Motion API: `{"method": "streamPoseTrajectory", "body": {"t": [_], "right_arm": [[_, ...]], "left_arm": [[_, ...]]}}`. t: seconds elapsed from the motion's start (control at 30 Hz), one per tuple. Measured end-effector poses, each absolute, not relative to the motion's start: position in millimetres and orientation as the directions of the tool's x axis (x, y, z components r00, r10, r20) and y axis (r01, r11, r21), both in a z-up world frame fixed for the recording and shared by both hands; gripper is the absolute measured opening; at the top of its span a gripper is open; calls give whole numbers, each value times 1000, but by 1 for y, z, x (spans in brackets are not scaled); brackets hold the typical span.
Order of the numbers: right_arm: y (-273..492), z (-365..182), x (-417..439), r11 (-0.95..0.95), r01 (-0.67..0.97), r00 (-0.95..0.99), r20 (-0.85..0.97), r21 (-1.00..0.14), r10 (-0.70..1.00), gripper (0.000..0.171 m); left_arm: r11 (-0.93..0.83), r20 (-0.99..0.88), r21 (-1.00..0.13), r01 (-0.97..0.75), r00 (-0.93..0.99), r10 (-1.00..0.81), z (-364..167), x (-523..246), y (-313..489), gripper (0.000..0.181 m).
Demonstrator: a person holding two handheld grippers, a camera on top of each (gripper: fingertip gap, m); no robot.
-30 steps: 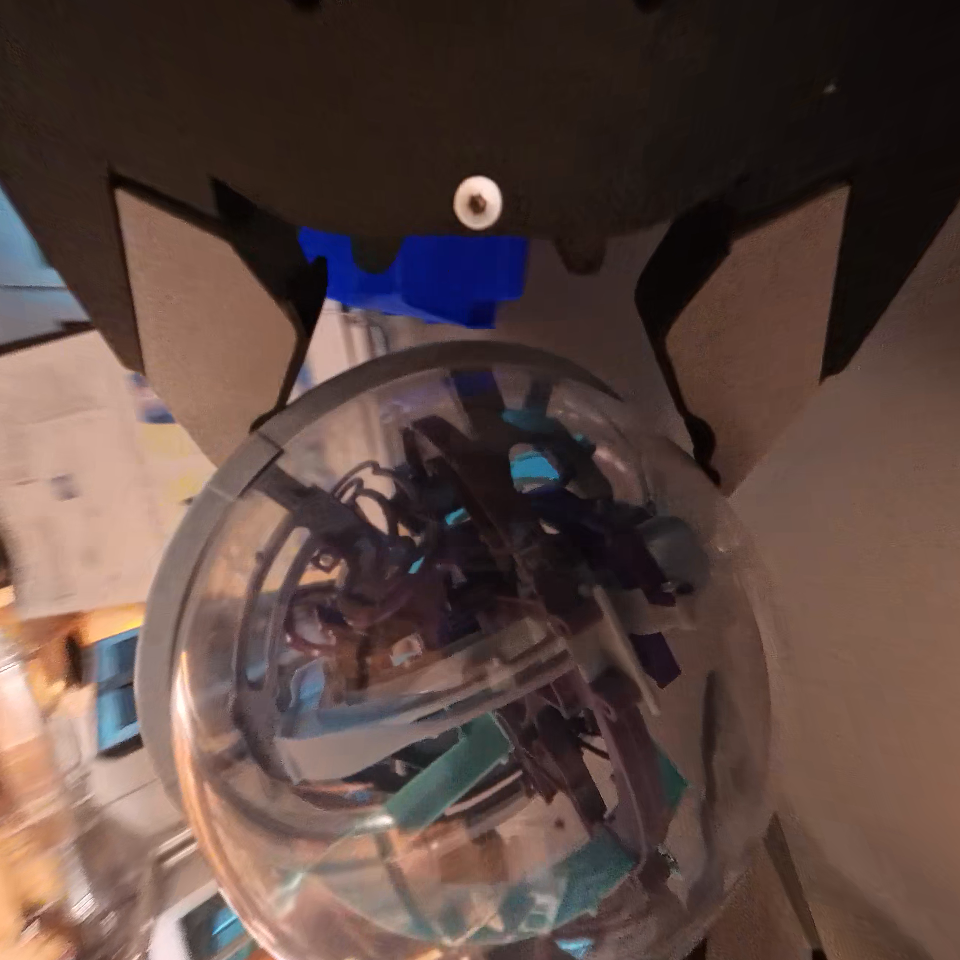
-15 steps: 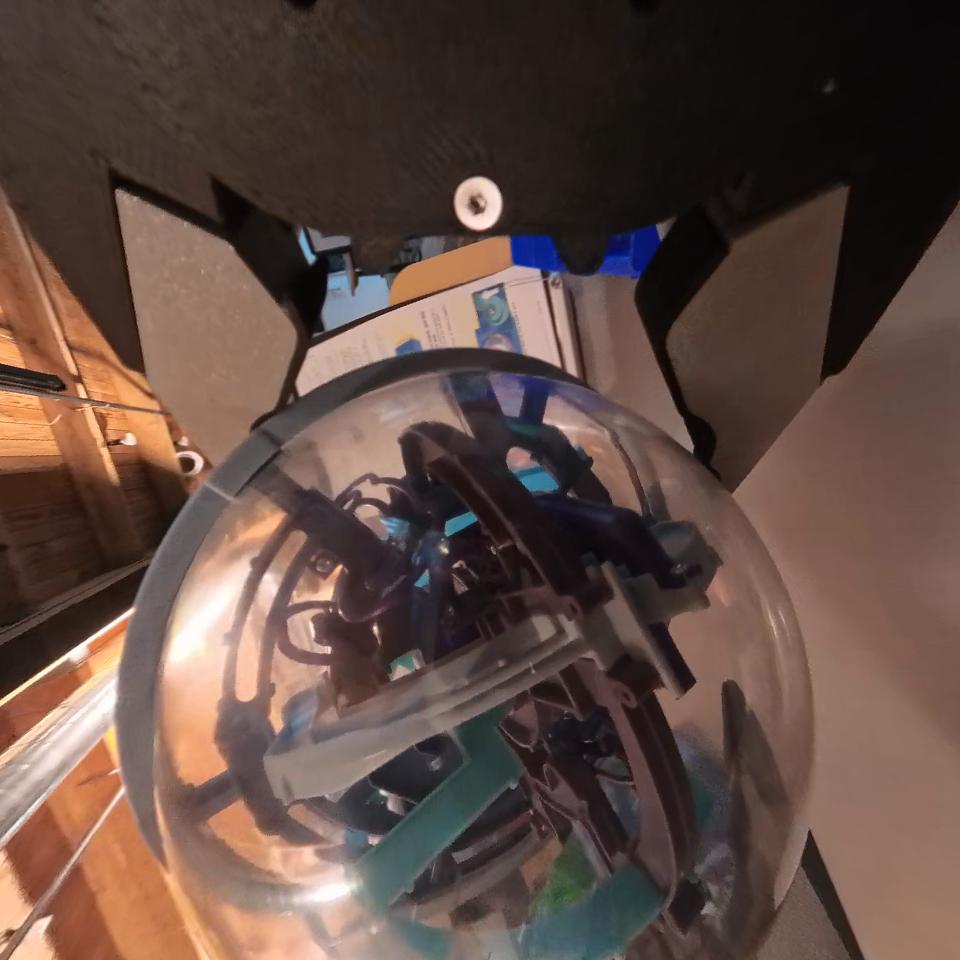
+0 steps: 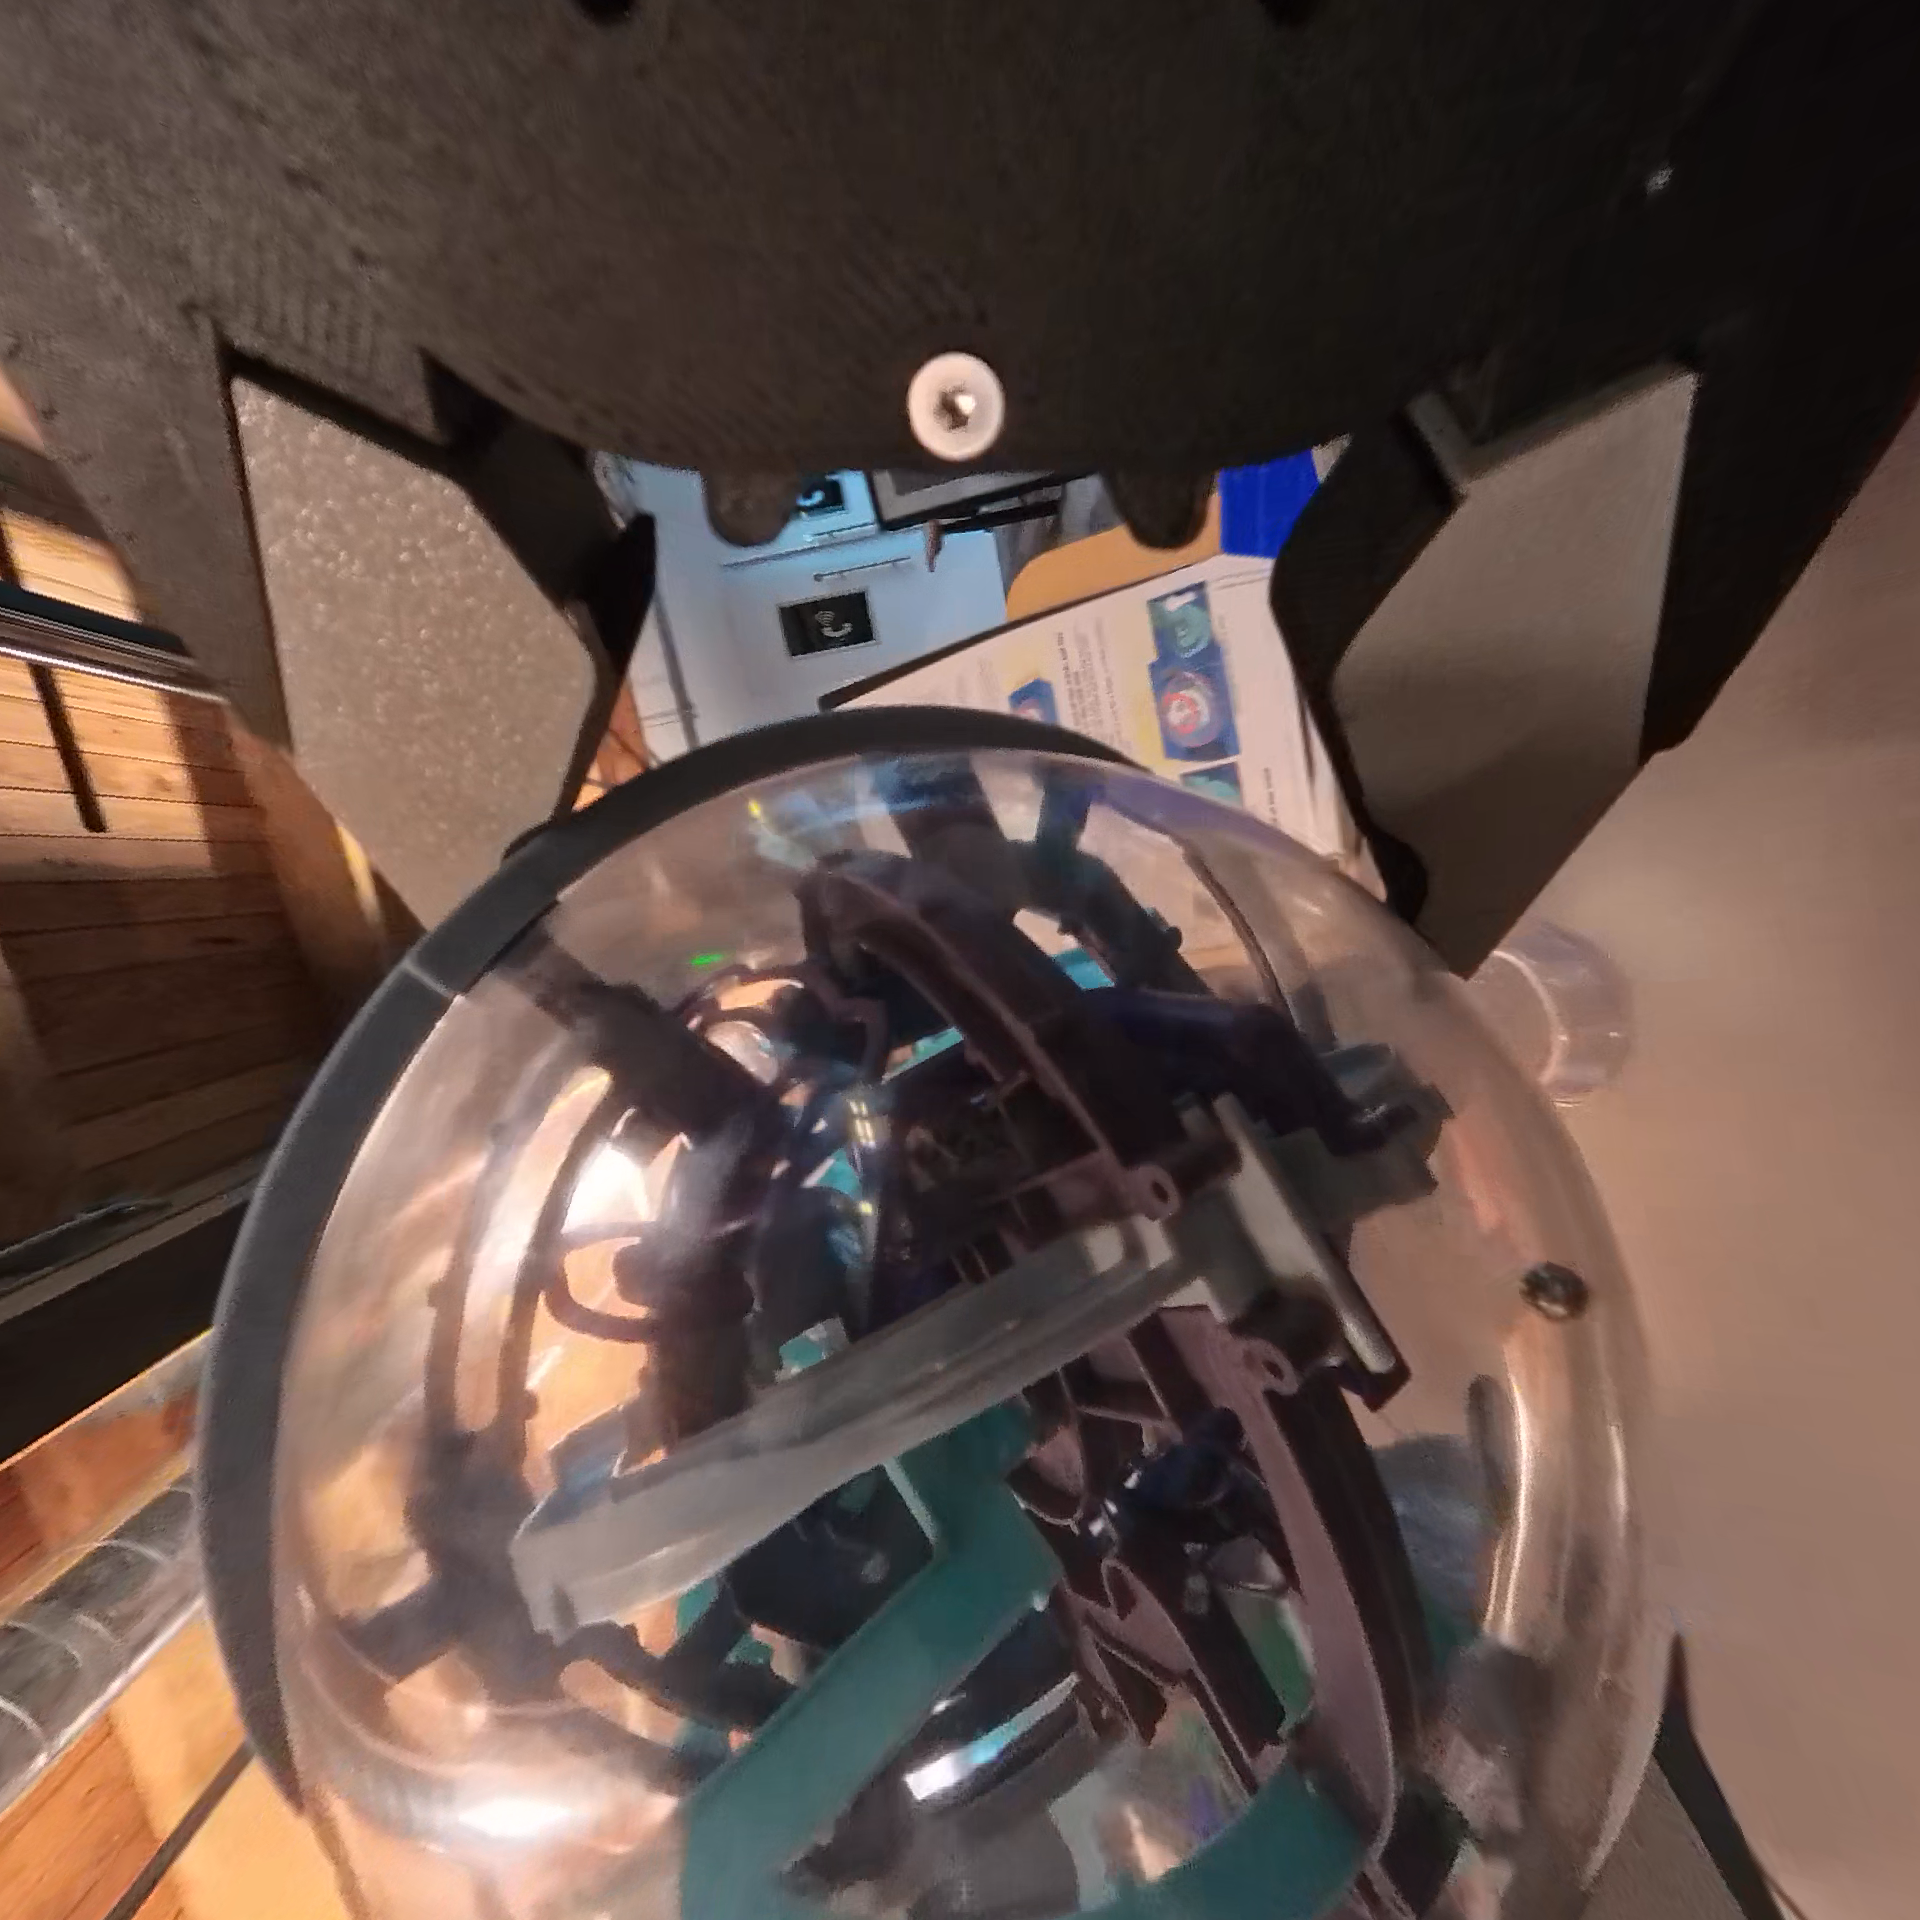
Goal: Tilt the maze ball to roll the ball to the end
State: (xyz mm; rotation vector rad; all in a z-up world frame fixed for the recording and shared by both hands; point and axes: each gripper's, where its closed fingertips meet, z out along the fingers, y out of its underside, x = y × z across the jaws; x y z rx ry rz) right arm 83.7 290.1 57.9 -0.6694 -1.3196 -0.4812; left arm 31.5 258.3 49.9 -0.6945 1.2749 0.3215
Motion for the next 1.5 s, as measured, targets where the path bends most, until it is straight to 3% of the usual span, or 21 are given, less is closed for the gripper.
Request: {"method": "streamPoseTrajectory", "body": {"t": [0.53,1.03,1.5], "right_arm": [[259,-9,79,686,587,227,901,-430,371,154],[265,-30,69,665,593,196,883,-454,427,154],[259,-74,63,601,572,182,800,-559,571,153]], "left_arm": [[619,-864,-495,-610,268,-427,-4,31,223,124],[587,-823,-557,-587,293,-487,-25,21,231,125],[503,-728,-661,-557,314,-609,-63,15,226,125]]}}
